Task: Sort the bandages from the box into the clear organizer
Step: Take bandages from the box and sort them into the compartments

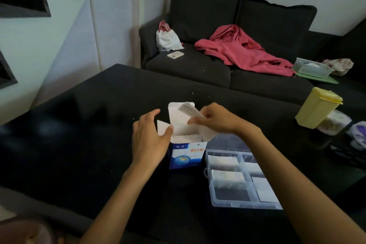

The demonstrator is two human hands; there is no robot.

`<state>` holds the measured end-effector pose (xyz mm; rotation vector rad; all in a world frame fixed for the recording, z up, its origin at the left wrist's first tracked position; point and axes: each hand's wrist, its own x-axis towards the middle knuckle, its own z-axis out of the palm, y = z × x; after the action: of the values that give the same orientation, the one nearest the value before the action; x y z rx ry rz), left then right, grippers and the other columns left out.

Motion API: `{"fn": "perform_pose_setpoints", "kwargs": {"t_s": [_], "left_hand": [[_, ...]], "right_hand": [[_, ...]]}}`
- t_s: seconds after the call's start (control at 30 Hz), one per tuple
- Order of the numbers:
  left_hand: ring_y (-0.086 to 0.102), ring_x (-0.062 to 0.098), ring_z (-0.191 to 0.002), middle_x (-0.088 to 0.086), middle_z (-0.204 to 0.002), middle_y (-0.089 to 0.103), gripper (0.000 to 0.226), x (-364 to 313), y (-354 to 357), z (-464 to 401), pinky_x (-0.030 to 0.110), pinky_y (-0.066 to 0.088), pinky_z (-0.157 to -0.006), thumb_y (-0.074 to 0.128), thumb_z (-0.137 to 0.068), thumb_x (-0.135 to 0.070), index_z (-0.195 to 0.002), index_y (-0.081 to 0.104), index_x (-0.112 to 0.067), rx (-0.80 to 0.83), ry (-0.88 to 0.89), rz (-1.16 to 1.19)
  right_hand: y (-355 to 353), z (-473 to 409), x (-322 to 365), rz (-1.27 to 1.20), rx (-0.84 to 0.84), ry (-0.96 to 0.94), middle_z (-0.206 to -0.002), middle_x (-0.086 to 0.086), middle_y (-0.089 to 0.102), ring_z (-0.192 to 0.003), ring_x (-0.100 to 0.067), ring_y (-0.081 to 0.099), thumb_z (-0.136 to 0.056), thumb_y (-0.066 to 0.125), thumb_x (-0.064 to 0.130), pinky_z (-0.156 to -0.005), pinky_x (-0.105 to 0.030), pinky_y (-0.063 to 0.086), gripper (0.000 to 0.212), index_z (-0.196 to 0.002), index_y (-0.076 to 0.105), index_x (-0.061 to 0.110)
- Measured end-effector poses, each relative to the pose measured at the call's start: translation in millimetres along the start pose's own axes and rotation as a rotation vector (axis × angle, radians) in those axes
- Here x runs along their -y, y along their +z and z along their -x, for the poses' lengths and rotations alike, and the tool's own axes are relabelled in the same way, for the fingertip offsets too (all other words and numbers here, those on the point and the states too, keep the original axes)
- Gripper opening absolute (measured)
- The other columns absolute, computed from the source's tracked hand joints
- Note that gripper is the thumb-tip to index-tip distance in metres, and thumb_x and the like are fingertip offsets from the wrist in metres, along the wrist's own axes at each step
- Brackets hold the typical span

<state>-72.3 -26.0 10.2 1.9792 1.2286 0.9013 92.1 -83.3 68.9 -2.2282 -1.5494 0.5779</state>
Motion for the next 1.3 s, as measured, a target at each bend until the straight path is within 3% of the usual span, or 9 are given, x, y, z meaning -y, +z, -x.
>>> {"fn": "perform_pose_setpoints", "kwargs": {"t_s": [0.13, 0.23, 0.33, 0.43, 0.6, 0.73, 0.87, 1.07, 1.3], "left_hand": [[0.049, 0.004, -0.103, -0.006, -0.115, 0.056, 0.036, -20.2, -8.9, 10.0, 0.012, 0.036, -0.076, 0.051, -0.088, -0.046, -0.117, 0.059, -0.026, -0.035, 0.196, 0.190], [0.060, 0.005, -0.085, -0.006, -0.089, 0.065, 0.034, -39.6, -14.9, 20.9, 0.012, 0.040, -0.066, 0.052, -0.082, -0.051, -0.090, 0.065, -0.021, 0.357, 0.111, 0.449], [0.063, 0.001, -0.083, -0.011, -0.087, 0.067, 0.011, -44.7, -8.9, 27.6, 0.010, 0.046, -0.062, 0.059, -0.086, -0.036, -0.090, 0.066, -0.028, 0.573, 0.032, 0.523], [0.060, 0.007, -0.089, -0.009, -0.093, 0.064, 0.011, -45.2, 4.4, 33.3, 0.012, 0.047, -0.066, 0.060, -0.088, -0.034, -0.095, 0.065, -0.028, 0.611, -0.072, 0.520], [0.063, 0.007, -0.073, -0.009, -0.078, 0.067, 0.005, -47.5, 27.5, 47.0, 0.008, 0.046, -0.051, 0.063, -0.085, -0.038, -0.083, 0.064, -0.033, 0.525, -0.130, 0.496], [0.069, 0.003, -0.077, -0.011, -0.087, 0.071, 0.020, -48.3, 39.2, 51.8, 0.012, 0.051, -0.058, 0.068, -0.082, -0.032, -0.101, 0.068, -0.026, 0.574, -0.139, 0.538], [0.069, 0.000, -0.081, -0.015, -0.091, 0.069, 0.022, -52.9, 45.3, 51.8, 0.015, 0.054, -0.062, 0.068, -0.083, -0.018, -0.099, 0.063, -0.033, 0.641, -0.151, 0.604], [0.069, 0.002, -0.074, -0.012, -0.086, 0.067, 0.009, -58.8, 58.4, 52.1, 0.014, 0.055, -0.062, 0.065, -0.086, -0.020, -0.092, 0.065, -0.027, 0.602, -0.230, 0.578], [0.070, 0.009, -0.078, 0.003, -0.098, 0.067, 0.014, -65.0, 62.2, 54.9, 0.022, 0.057, -0.063, 0.052, -0.094, -0.012, -0.106, 0.061, -0.013, 0.645, -0.415, 0.710]], "right_hand": [[-13.5, 33.9, 3.9, -0.456, 0.096, -0.011, -0.088, -0.002, 0.070, -0.069, -0.005, 0.054, -0.088, 0.059, 0.030, -0.066, -0.018, 0.045, 0.025, -0.088, 0.072, 0.008], [-6.4, 56.7, -3.9, -0.677, 0.318, 0.011, -0.072, 0.002, 0.064, -0.062, -0.003, 0.052, -0.091, 0.054, 0.025, -0.059, -0.014, 0.044, 0.038, -0.103, 0.063, -0.009], [6.0, 77.3, -17.8, -0.757, 0.394, 0.074, -0.071, -0.001, 0.065, -0.061, -0.006, 0.051, -0.090, 0.053, 0.024, -0.058, -0.013, 0.045, 0.032, -0.104, 0.065, -0.003], [17.1, 91.2, -33.8, -0.806, 0.215, 0.178, -0.069, -0.001, 0.069, -0.056, -0.006, 0.055, -0.087, 0.060, 0.023, -0.052, -0.012, 0.045, 0.022, -0.100, 0.068, 0.007], [23.2, 100.5, -57.3, -0.758, -0.160, 0.184, -0.072, 0.001, 0.073, -0.056, -0.009, 0.065, -0.082, 0.066, 0.024, -0.051, -0.014, 0.049, 0.020, -0.097, 0.063, 0.011], [27.7, 104.8, -70.0, -0.764, -0.239, 0.250, -0.063, 0.004, 0.069, -0.050, -0.003, 0.062, -0.084, 0.063, 0.025, -0.047, -0.010, 0.045, 0.018, -0.090, 0.068, 0.009], [27.4, 101.4, -79.6, -0.814, -0.262, 0.337, -0.067, -0.003, 0.068, -0.048, -0.005, 0.060, -0.087, 0.058, 0.034, -0.047, -0.011, 0.044, 0.030, -0.085, 0.065, 0.005], [26.4, 97.9, -91.3, -0.878, -0.287, 0.404, -0.099, -0.008, 0.065, -0.082, -0.016, 0.059, -0.092, 0.051, 0.040, -0.065, -0.019, 0.045, 0.034, -0.102, 0.063, 0.009], [16.8, 102.3, -101.0, -0.745, -0.499, 0.300, -0.082, 0.001, 0.059, -0.073, -0.011, 0.055, -0.094, 0.046, 0.037, -0.062, -0.014, 0.044, 0.022, -0.085, 0.057, 0.020]]}}
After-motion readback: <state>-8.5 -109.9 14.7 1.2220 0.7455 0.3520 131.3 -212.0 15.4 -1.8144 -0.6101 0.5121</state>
